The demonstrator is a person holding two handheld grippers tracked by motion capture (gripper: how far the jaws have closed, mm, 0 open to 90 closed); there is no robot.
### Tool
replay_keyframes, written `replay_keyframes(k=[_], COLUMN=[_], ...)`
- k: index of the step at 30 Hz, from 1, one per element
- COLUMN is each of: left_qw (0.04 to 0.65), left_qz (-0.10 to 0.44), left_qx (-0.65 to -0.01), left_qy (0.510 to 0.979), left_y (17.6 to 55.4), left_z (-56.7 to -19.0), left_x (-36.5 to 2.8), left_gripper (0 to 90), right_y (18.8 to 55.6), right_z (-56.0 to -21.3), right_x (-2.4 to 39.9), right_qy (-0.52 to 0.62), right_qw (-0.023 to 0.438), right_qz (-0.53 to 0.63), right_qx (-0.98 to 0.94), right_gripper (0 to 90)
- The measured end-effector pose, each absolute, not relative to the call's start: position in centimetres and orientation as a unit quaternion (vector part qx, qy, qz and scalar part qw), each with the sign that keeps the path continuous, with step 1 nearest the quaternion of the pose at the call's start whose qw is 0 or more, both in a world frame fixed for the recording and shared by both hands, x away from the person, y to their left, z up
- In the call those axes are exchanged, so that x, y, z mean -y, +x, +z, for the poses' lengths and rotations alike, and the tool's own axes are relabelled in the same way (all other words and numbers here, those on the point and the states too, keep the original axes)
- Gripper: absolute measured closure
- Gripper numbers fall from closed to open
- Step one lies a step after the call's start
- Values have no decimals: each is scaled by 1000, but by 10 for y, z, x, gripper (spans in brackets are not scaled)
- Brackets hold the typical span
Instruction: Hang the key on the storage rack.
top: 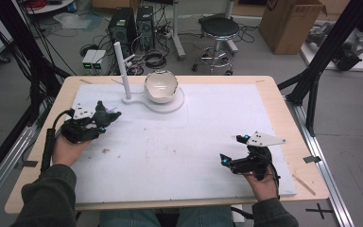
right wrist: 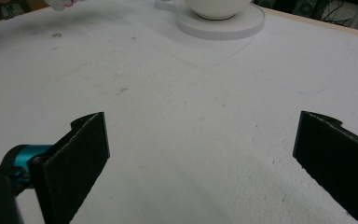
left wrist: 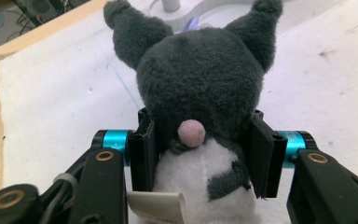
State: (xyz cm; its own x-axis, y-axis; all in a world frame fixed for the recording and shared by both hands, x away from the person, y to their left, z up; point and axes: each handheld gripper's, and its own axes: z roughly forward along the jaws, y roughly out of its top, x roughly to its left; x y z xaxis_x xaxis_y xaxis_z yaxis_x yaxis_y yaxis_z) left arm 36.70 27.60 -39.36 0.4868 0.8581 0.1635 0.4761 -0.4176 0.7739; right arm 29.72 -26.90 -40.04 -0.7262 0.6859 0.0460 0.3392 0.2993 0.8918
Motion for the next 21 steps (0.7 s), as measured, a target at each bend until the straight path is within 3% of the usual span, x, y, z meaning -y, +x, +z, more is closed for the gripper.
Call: replay_keyframes(k=[21], left_qw=[427], left_qz=[292], left_qx=[-409], left_qy=[752], left_y=[354], left_z=[-377], left_x=[-275], left_gripper=[536], right_y=[298], right_z=[-401], right_x=[269], right_qy=[327], right_qw=[176], right_qz=[494], right_qx=[-786], right_gripper=[28])
